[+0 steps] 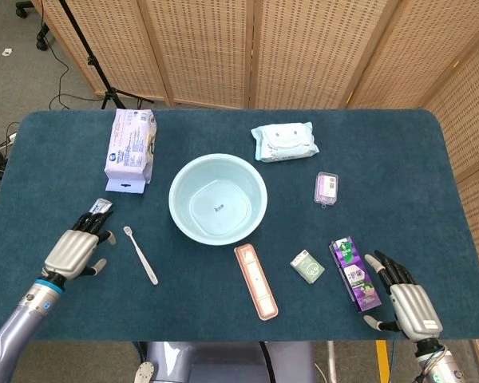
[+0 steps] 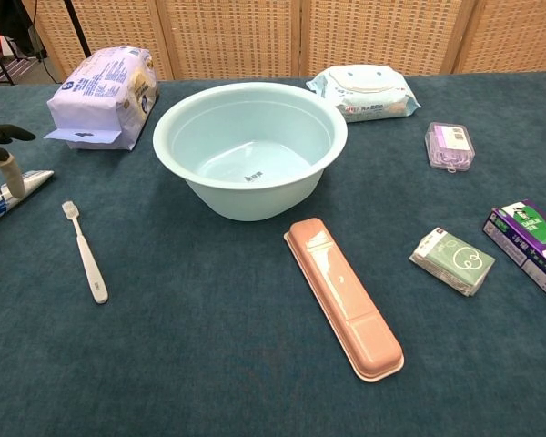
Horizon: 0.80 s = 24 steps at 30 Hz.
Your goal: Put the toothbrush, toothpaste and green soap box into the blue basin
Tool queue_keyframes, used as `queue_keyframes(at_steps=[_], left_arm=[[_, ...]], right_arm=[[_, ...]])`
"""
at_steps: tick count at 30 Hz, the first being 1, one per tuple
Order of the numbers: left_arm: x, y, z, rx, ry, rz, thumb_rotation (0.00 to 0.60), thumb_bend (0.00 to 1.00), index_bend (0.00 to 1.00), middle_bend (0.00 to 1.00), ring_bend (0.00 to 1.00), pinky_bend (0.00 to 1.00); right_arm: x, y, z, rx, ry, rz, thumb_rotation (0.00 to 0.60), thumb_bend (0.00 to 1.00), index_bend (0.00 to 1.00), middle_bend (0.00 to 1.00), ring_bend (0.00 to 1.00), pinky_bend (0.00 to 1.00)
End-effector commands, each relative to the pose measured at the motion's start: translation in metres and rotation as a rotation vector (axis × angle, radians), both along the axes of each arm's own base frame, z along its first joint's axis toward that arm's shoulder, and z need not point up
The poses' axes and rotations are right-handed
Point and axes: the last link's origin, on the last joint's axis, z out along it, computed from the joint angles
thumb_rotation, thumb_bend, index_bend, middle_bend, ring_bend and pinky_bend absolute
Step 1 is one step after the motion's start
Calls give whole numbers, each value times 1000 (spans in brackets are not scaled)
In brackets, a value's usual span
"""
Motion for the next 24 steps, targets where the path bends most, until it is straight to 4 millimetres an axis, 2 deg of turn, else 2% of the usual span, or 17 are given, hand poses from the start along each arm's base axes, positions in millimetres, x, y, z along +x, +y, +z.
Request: queue_keyframes(at_steps=[1,10,24], left_arm=[[-1,9,-13,-27,31,8,600,332,431,0,0,0],[7,27,-31,-62,63,19,600,332,437,0,0,0],[26,30,-51,-107,76,-7,600,333,439,0,0,0]], right_arm=[[0,0,0,1,0,0,600,53,53,0,0,81],[1,-1,0,-11,-10,10,600,53,53,0,0,81],[1,-1,3,-28,-27,11,600,53,53,0,0,81]])
